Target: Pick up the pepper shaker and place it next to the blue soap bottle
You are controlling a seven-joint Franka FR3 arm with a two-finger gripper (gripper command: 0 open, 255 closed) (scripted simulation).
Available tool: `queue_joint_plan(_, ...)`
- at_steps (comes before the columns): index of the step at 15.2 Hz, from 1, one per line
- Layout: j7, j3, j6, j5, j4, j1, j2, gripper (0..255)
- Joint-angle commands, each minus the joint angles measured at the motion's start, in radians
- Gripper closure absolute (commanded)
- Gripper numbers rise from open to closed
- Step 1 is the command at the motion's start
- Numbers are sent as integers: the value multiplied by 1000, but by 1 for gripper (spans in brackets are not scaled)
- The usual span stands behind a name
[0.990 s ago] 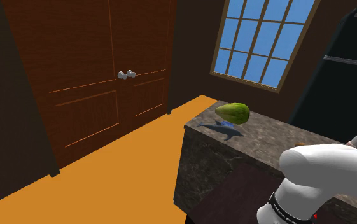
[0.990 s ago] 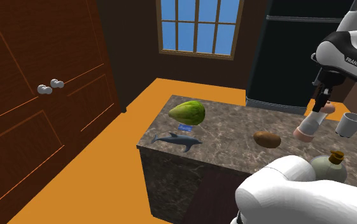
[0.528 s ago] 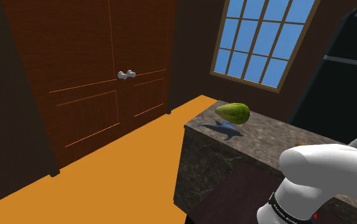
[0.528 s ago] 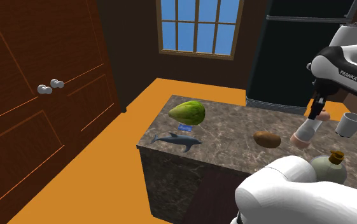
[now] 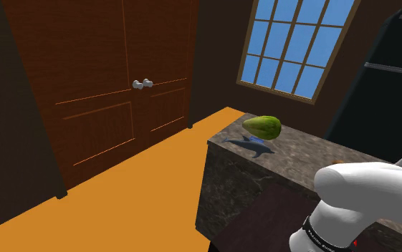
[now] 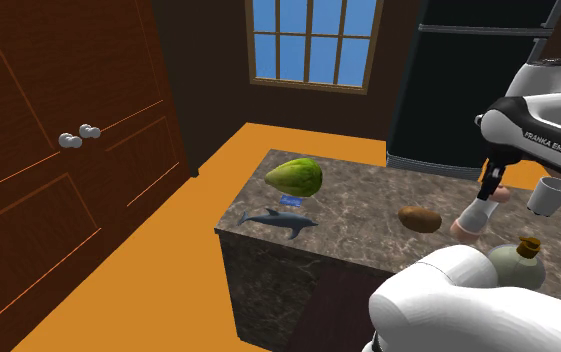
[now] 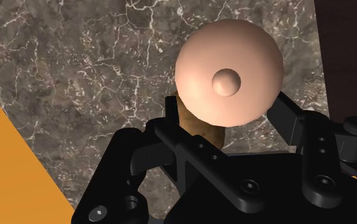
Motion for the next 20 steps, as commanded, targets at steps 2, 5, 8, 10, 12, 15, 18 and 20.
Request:
queue_joint_plan(2, 8, -29, 33, -26, -30, -4, -2, 255)
queue_joint_plan(5, 18, -59, 64, -51, -58, -6, -2, 255)
queue_joint_plan(8, 27, -90, 97, -78, -84, -7, 0, 255)
queue_joint_plan(10, 34, -113, 118, -97, -100, -7, 3, 255)
queue_joint_plan(12, 40, -136, 141, -116, -115, -6, 6, 255)
queue_joint_plan(15, 43, -144, 148, -122, -120, -6, 8, 255)
queue_joint_plan(18, 43, -144, 148, -122, -120, -6, 8, 255)
queue_joint_plan(20, 43, -144, 148, -122, -120, -6, 8, 255)
